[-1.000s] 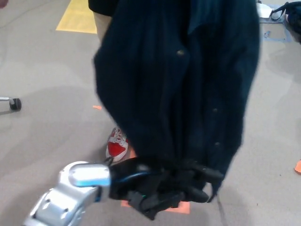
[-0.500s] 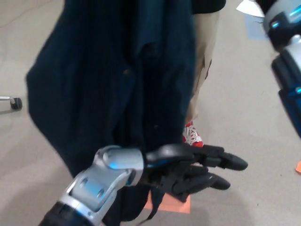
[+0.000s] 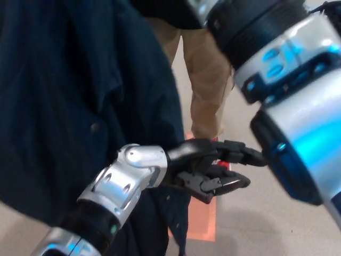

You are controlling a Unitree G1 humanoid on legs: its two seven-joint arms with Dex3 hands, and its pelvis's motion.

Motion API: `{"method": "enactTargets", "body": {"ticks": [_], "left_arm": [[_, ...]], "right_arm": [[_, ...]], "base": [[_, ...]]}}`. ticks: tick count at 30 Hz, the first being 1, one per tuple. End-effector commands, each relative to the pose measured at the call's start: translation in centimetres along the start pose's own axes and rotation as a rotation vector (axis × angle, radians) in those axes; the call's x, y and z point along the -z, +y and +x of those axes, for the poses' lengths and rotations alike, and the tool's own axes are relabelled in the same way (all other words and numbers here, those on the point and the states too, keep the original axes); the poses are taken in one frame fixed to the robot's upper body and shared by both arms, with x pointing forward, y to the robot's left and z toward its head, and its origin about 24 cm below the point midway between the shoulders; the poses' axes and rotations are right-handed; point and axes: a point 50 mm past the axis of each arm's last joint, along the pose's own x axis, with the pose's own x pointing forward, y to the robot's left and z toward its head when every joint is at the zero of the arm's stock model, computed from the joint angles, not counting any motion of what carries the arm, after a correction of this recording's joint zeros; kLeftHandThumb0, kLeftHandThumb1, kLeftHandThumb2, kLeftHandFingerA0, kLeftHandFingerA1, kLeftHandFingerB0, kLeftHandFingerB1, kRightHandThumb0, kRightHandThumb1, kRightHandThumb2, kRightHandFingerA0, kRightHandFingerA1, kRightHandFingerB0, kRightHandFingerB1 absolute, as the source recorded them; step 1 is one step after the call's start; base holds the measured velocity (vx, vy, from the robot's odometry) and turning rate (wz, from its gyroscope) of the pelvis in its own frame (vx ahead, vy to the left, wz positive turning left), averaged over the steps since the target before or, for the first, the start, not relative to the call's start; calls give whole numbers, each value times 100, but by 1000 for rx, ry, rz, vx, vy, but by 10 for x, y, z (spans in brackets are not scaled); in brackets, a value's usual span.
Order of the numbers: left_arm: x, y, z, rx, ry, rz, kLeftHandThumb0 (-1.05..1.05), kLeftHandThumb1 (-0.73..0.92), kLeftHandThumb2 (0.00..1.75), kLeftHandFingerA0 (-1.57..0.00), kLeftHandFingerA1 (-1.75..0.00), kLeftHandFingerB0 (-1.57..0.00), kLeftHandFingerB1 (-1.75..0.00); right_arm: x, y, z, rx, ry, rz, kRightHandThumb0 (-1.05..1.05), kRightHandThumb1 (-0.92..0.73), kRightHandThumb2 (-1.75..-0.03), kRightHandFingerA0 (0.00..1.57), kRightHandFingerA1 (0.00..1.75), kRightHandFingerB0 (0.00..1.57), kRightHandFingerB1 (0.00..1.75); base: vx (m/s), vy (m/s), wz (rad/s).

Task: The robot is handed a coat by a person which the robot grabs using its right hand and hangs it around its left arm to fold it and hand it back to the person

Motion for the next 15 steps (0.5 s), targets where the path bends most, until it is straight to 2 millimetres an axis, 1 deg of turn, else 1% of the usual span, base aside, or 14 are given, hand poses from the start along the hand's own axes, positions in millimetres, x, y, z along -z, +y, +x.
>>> {"method": "enactTargets", "body": {"ticks": [1, 3, 4, 5, 6, 7, 8, 9, 10, 11, 12, 13, 14, 15], "left_arm": [[-14, 17, 5, -82, 1, 38, -82, 82, 65, -21, -30, -25, -31], [-15, 24, 6, -122, 25, 28, -83, 82, 66, -21, -30, -23, -30], [-15, 25, 6, -125, 26, 30, -83, 82, 66, -21, -30, -23, -30], [-15, 27, 6, -136, 27, 30, -83, 82, 65, -20, -31, -19, -30], [-15, 31, 6, -150, 34, 45, -39, 39, 103, 0, -49, 0, -48], [-15, 33, 5, -161, 40, 56, -39, 39, 102, 0, -49, 0, -48], [-14, 34, 5, -169, 44, 60, -39, 39, 102, 0, -49, 0, -48], [-13, 35, 4, -178, 40, 63, -39, 40, 103, 0, -49, 0, -48], [-12, 36, 4, -185, 40, 51, -84, 83, 66, -18, -31, -18, -31], [-12, 39, 3, -203, 40, 35, -39, 40, 102, 0, -49, 0, -48], [-12, 41, 2, -217, 40, 31, -39, 40, 102, 0, -49, 0, -48], [-11, 44, 0, -228, 41, 28, -39, 40, 102, 0, -49, 0, -48], [-11, 46, -2, -236, 42, 22, -39, 39, 102, 0, -49, 0, -48], [-11, 48, -3, -243, 44, 14, -39, 38, 101, 0, -49, 0, -48]], "right_arm": [[-40, -13, 7, -13, -118, 128, -10, -62, -56, 76, 175, 62, 167], [-49, -22, 7, 14, -157, 123, -11, -62, -55, 80, 175, 62, 170], [-49, -23, 7, 14, -158, 127, -11, -62, -55, 80, 175, 62, 170], [-53, -29, 8, 21, -157, 153, -11, -62, -56, 79, 175, 63, 169], [-61, -41, 7, 40, -148, 199, -11, -62, -56, 81, 166, 69, 148], [-65, -47, 5, 51, -151, 213, -18, -59, -62, 86, 150, 76, 131], [-67, -50, 4, 57, -161, 210, -18, -59, -62, 86, 150, 76, 131], [-71, -55, 2, 62, -166, 221, -14, -57, -58, 93, 127, 76, 130], [-74, -58, -1, 74, -175, 220, -14, -58, -57, 95, 104, 83, 99], [-79, -63, -6, 103, -195, 209, -17, -57, -57, 94, 90, 86, 82], [-83, -68, -11, 123, -207, 198, -17, -57, -57, 94, 90, 86, 82], [-86, -73, -17, 135, -229, 210, -16, -57, -57, 86, 115, 83, 101], [-88, -76, -22, 144, -249, 229, -15, -57, -59, 85, 144, 84, 101], [-89, -78, -24, 149, -254, 235, -17, -58, -57, 86, 127, 83, 85]], "base": [[0, 0, 0], [0, 0, 0], [0, 0, 0], [0, 0, 0], [0, 0, 0], [0, 0, 0], [0, 0, 0], [0, 0, 0], [0, 0, 0], [0, 0, 0], [0, 0, 0], [0, 0, 0], [0, 0, 0], [0, 0, 0]]}}
